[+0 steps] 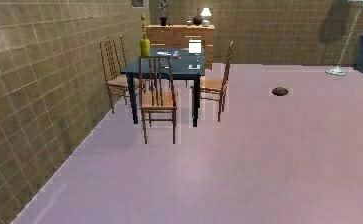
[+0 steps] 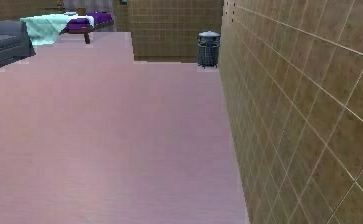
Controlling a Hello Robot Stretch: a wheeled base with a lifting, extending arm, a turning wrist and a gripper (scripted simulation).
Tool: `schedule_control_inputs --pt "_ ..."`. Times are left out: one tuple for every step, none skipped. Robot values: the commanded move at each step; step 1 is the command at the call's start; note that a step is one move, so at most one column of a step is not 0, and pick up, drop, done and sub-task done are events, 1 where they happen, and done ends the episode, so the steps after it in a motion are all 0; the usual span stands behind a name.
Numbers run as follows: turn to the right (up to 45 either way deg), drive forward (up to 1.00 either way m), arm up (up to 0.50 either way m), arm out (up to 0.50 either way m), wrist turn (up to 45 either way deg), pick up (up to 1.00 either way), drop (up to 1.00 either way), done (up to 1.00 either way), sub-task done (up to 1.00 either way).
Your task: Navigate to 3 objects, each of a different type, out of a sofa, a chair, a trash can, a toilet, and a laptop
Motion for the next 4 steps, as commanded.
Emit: schedule_control_inputs --pt "0.0 0.05 0.0 0.0 0.0 0.0 0.0 0.0 0.0" --pt "-45.0 0.0 0.0 0.0 0.0 0.0 0.0 0.0 0.0" --pt "-39.0 0.0 0.0 0.0 0.0 0.0 0.0 0.0 0.0" --pt "0.0 0.55 0.0 0.0 0.0 0.0 0.0 0.0 0.0"
